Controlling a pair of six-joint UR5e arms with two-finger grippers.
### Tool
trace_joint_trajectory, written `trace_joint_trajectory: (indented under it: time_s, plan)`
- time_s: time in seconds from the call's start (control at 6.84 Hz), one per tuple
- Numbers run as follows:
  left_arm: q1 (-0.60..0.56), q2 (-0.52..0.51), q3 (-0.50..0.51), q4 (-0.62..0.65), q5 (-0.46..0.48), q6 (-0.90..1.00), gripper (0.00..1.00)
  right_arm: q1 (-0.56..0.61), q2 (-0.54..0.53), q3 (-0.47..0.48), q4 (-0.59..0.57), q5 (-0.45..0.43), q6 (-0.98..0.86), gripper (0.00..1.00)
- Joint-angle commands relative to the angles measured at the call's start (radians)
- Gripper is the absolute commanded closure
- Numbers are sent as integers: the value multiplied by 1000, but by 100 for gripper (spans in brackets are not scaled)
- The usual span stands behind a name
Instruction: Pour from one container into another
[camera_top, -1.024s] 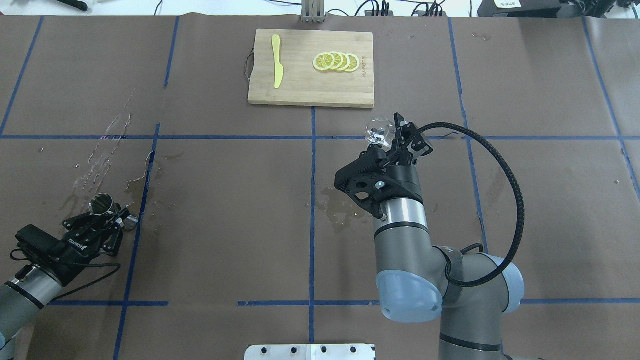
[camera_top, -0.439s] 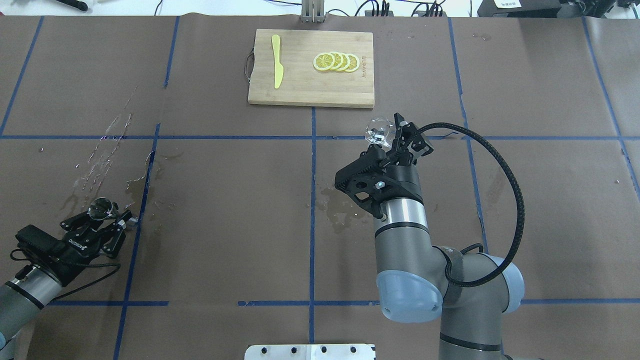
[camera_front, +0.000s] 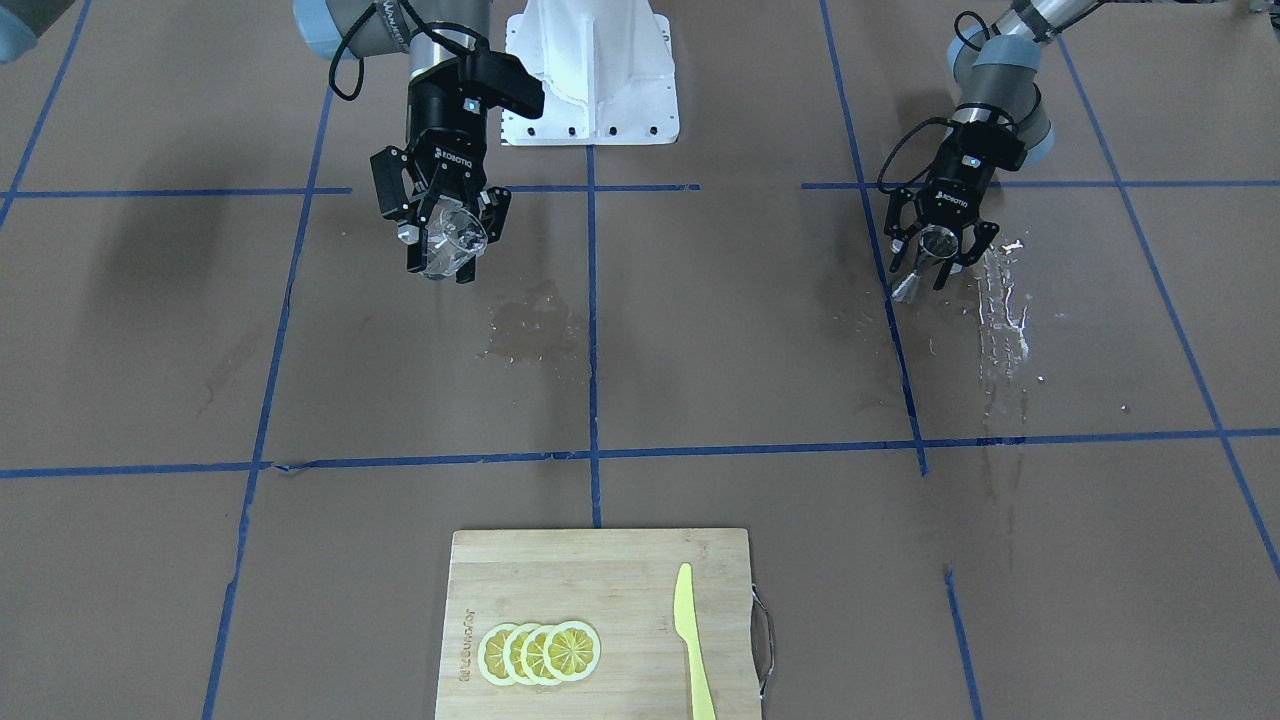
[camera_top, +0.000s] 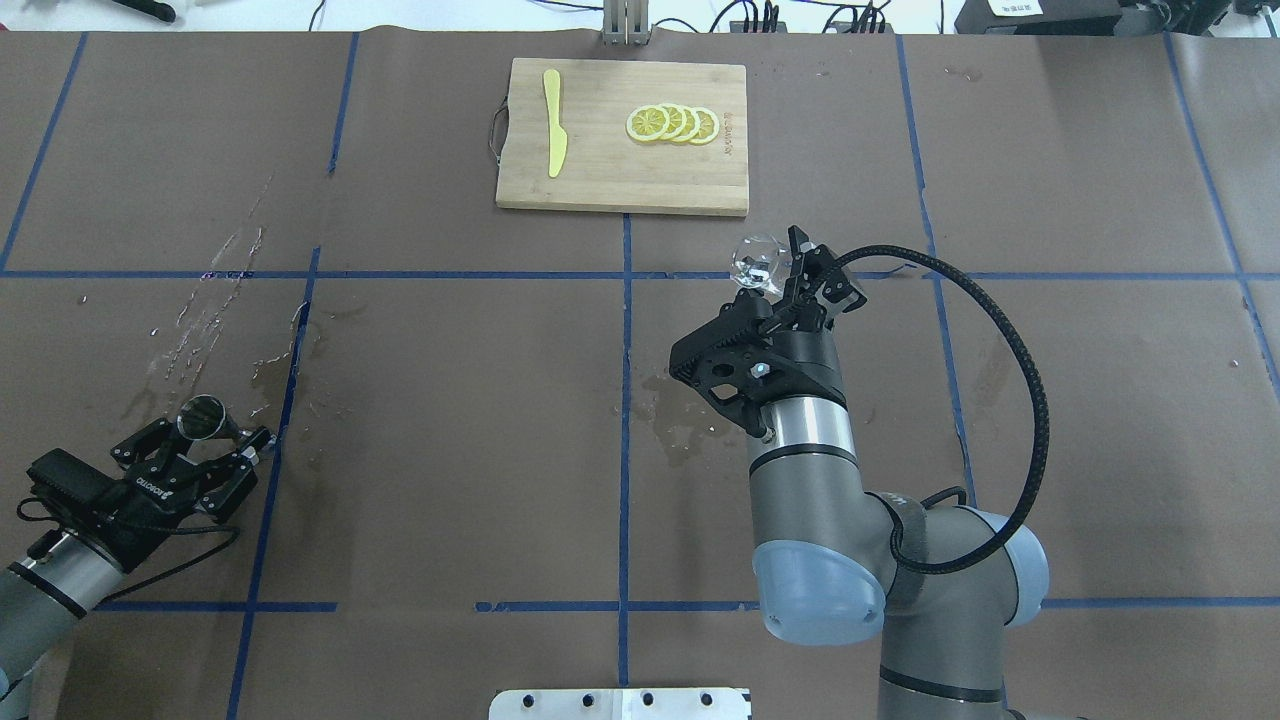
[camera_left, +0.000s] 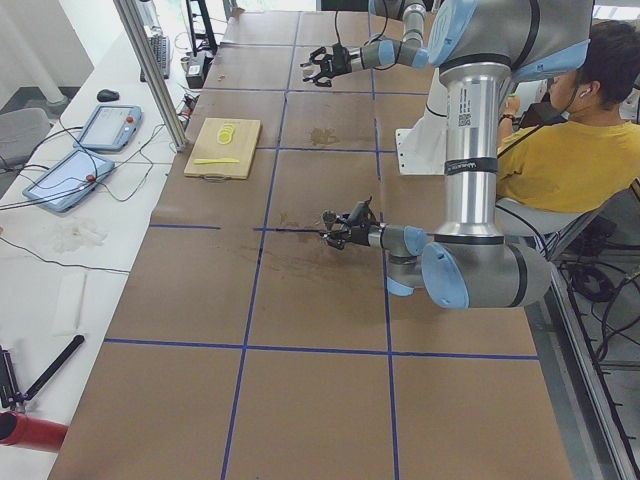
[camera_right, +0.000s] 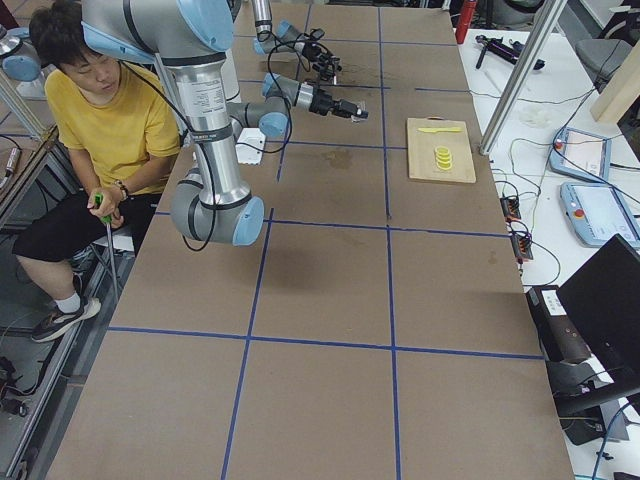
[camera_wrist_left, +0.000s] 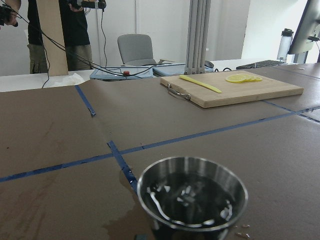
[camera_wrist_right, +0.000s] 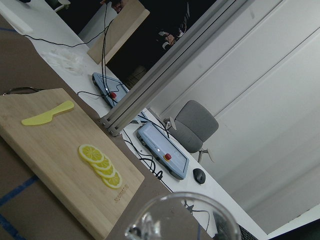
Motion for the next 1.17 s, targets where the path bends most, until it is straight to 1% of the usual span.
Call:
trace_joint_trajectory:
  time_s: [0.0,0.15,0.29,0.73,0.88,1.02]
  plan:
    - [-4,1,-18,-23,4,-6,0,0,1,1,0,0,0,100]
    - [-5,13,-30,-61,14,-6,0,0,1,1,0,0,0,100]
    - [-4,13,-34,-83,61,-1,0,0,3,1,0,0,0,100]
    - [-10,21,-115,-88,84,5,0,0,3,1,0,0,0,100]
    - [-12,23,-148,-93,80,38,0,0,3,1,0,0,0,100]
    - [-13,24,-187,-129,72,127,0,0,3,1,0,0,0,100]
